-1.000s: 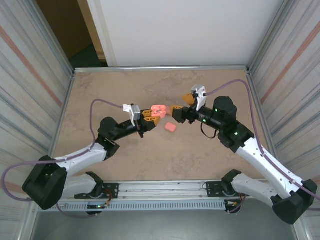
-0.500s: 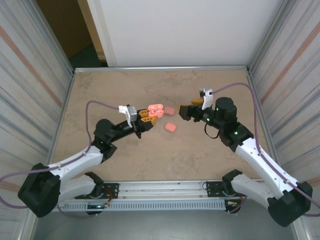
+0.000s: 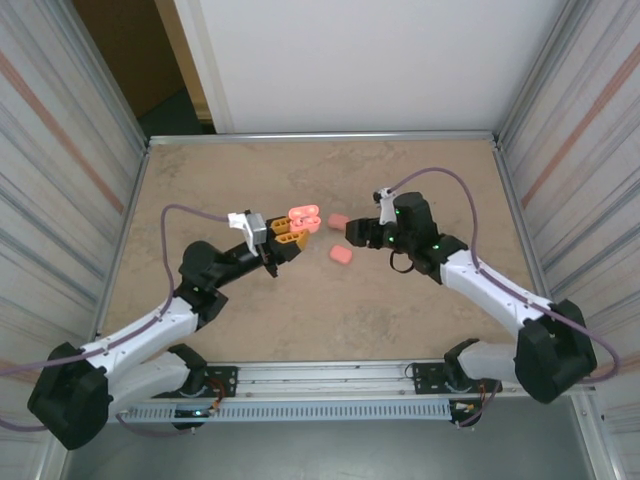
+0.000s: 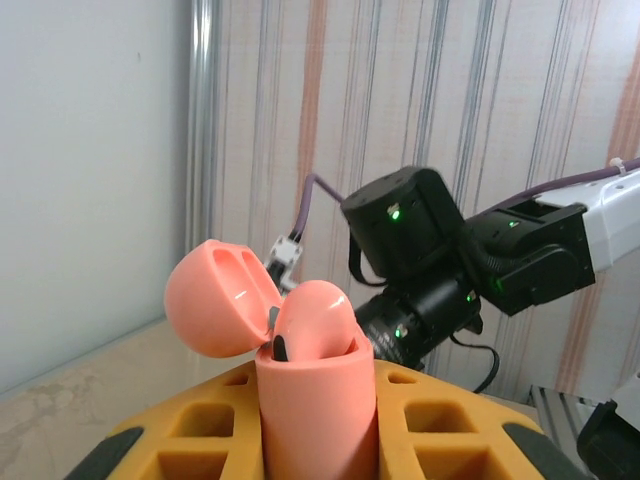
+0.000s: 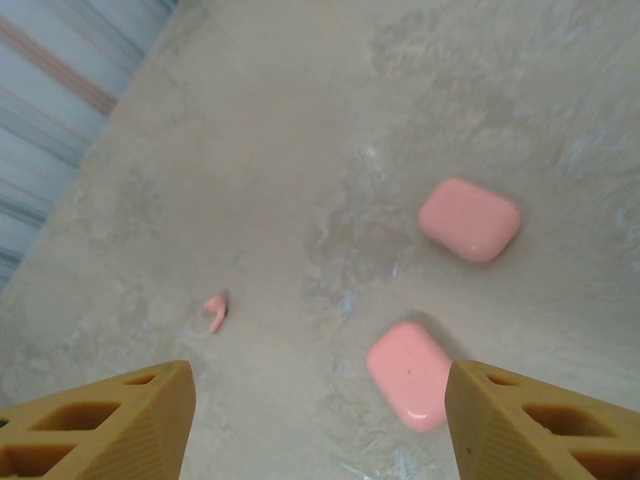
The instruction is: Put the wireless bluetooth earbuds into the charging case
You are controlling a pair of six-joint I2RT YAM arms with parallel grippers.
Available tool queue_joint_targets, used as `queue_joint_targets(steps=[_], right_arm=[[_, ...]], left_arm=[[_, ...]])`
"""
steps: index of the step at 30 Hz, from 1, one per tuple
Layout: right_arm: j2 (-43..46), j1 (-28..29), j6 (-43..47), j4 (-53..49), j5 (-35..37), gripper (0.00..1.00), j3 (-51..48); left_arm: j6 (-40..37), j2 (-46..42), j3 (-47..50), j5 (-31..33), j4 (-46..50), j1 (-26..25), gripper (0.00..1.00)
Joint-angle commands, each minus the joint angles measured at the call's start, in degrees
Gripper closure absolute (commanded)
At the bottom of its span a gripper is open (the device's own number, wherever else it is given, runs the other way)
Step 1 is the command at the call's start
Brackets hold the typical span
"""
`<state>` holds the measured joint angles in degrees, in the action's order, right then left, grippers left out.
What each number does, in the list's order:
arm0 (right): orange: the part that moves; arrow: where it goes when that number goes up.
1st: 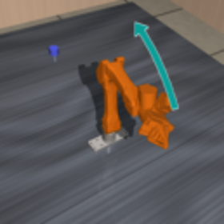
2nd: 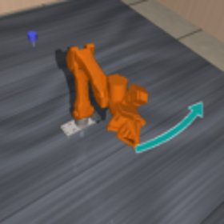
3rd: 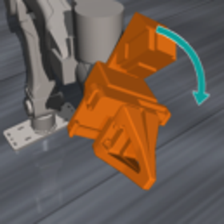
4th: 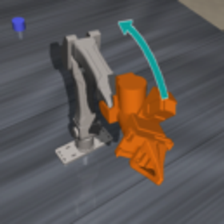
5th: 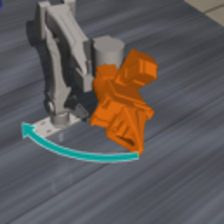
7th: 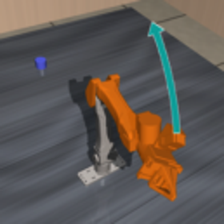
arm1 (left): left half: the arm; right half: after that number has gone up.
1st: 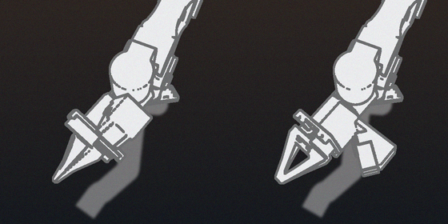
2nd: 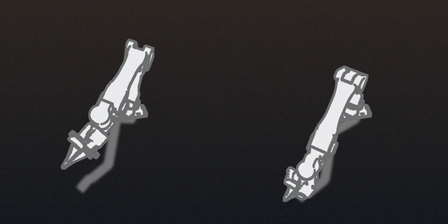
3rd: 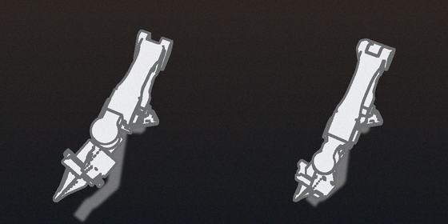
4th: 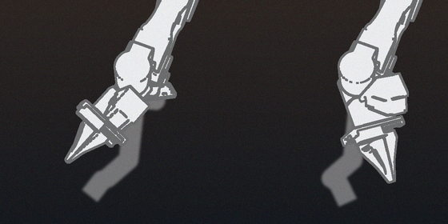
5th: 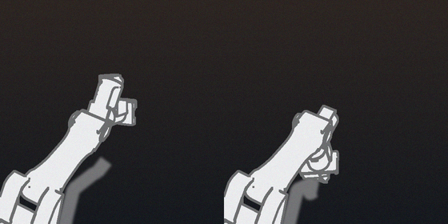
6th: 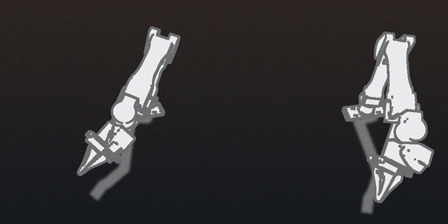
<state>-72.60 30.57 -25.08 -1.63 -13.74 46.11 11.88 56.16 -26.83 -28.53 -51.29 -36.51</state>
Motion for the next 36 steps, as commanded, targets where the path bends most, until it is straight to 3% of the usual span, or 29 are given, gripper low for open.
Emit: queue_joint_targets(steps=[1, 18, 36], right_arm=[[-3.74, 1.99, -1.11, 1.81, -1.63, 0.35, 3.09], [-26.39, 9.09, -2.56, 4.93, -7.09, 0.43, 16.07], [-40.49, 16.68, 4.36, -3.05, -0.45, 0.43, 28.34]], left_arm=[[-2.53, -2.73, -0.49, 1.56, 2.36, -0.53, 1.0], [-3.76, -9.91, 0.29, 1.31, 6.8, -0.5, 1.0], [-3.6, -10.9, 0.99, 0.85, 6.55, -0.49, 1.0]])
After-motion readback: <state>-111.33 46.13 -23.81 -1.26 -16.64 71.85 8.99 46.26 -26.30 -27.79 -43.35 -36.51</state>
